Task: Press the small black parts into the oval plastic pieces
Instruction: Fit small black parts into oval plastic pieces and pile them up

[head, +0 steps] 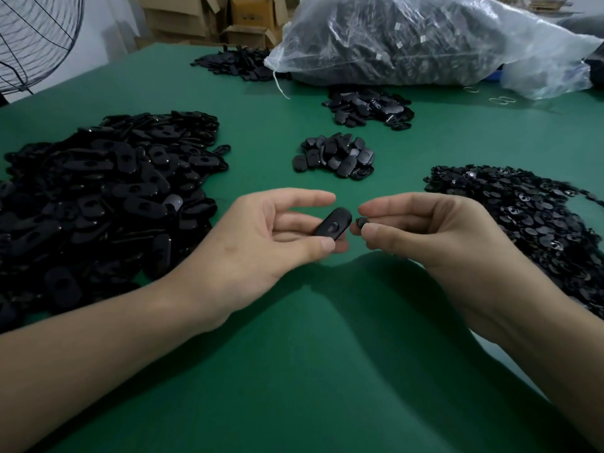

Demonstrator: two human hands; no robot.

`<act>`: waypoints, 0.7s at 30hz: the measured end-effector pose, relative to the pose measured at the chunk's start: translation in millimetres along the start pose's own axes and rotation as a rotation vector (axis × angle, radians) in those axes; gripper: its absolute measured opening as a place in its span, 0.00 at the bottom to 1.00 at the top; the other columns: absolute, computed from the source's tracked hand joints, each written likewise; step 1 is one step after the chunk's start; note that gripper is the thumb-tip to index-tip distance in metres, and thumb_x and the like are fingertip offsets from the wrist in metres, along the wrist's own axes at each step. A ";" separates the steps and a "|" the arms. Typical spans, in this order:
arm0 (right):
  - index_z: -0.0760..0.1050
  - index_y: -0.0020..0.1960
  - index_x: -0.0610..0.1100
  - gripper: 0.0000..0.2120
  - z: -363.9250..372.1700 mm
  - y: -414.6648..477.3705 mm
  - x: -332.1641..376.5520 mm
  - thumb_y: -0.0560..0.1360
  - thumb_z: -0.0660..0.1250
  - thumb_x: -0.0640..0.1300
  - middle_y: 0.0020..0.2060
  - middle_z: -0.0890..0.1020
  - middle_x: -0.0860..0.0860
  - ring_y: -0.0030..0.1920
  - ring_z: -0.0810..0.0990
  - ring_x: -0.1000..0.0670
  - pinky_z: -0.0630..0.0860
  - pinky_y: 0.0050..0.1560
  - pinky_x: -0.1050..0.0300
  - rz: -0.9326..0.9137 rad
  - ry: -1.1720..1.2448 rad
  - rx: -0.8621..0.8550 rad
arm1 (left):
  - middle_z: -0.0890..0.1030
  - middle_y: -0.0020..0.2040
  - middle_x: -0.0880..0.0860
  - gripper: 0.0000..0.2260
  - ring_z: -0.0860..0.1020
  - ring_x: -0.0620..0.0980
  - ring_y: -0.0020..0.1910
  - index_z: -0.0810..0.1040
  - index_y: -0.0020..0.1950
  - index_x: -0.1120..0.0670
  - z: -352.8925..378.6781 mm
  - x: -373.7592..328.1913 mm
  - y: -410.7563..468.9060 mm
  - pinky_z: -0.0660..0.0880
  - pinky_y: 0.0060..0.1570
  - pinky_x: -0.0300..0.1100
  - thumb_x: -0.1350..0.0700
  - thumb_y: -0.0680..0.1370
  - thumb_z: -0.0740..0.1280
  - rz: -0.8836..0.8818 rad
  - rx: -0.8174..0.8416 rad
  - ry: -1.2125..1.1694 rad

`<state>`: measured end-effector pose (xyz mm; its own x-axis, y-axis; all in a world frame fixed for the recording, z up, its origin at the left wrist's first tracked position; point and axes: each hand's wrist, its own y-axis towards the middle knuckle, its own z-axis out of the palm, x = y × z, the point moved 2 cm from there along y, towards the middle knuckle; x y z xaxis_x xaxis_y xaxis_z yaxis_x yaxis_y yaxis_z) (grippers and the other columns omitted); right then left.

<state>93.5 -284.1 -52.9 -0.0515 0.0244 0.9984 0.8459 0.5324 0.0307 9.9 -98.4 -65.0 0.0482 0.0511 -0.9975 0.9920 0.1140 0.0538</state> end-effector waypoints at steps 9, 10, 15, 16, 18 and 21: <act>0.87 0.43 0.43 0.12 1.0 -1.2 3.4 0.60 0.77 0.44 0.36 0.87 0.45 0.34 0.82 0.56 0.74 0.34 0.70 0.018 0.043 -0.013 | 0.88 0.44 0.56 0.14 0.88 0.53 0.44 0.84 0.54 0.57 2.0 1.7 -2.2 0.82 0.42 0.36 0.59 0.69 0.75 0.063 -0.048 -0.067; 0.87 0.43 0.44 0.12 2.3 -1.8 4.1 0.59 0.77 0.44 0.37 0.87 0.46 0.33 0.81 0.57 0.74 0.34 0.70 0.014 0.046 -0.008 | 0.88 0.43 0.56 0.13 0.88 0.53 0.42 0.84 0.53 0.58 2.5 1.6 -2.0 0.81 0.41 0.36 0.59 0.68 0.76 0.077 -0.060 -0.070; 0.87 0.44 0.43 0.12 6.9 -4.9 6.6 0.61 0.76 0.43 0.36 0.87 0.48 0.33 0.80 0.58 0.74 0.34 0.71 -0.002 0.068 0.022 | 0.88 0.41 0.55 0.12 0.87 0.51 0.39 0.84 0.50 0.57 2.0 1.3 -1.8 0.81 0.39 0.36 0.57 0.67 0.77 0.124 -0.116 -0.041; 0.87 0.44 0.43 0.12 7.6 -5.3 7.3 0.61 0.76 0.43 0.36 0.87 0.48 0.33 0.80 0.58 0.74 0.34 0.71 -0.006 0.070 0.025 | 0.88 0.41 0.54 0.12 0.87 0.50 0.39 0.85 0.49 0.57 1.8 1.5 -1.6 0.81 0.39 0.36 0.57 0.67 0.77 0.125 -0.115 -0.032; 0.87 0.44 0.43 0.13 8.4 -6.1 8.3 0.60 0.76 0.44 0.37 0.87 0.47 0.33 0.80 0.57 0.74 0.34 0.70 -0.009 0.071 0.024 | 0.87 0.41 0.54 0.10 0.87 0.49 0.39 0.86 0.48 0.54 1.3 1.5 -1.4 0.80 0.39 0.35 0.55 0.67 0.77 0.127 -0.113 -0.021; 0.87 0.45 0.44 0.17 8.3 -6.7 8.8 0.58 0.77 0.48 0.39 0.87 0.45 0.33 0.80 0.56 0.74 0.35 0.69 0.003 0.068 0.019 | 0.87 0.41 0.53 0.07 0.86 0.49 0.40 0.85 0.46 0.50 0.5 1.8 -1.7 0.80 0.39 0.36 0.54 0.69 0.78 0.127 -0.092 0.015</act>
<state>82.9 -280.4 -44.7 -0.0123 -0.0315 0.9994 0.8358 0.5484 0.0276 8.4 -99.0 -66.9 0.1699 0.0851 -0.9818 0.9633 0.1957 0.1837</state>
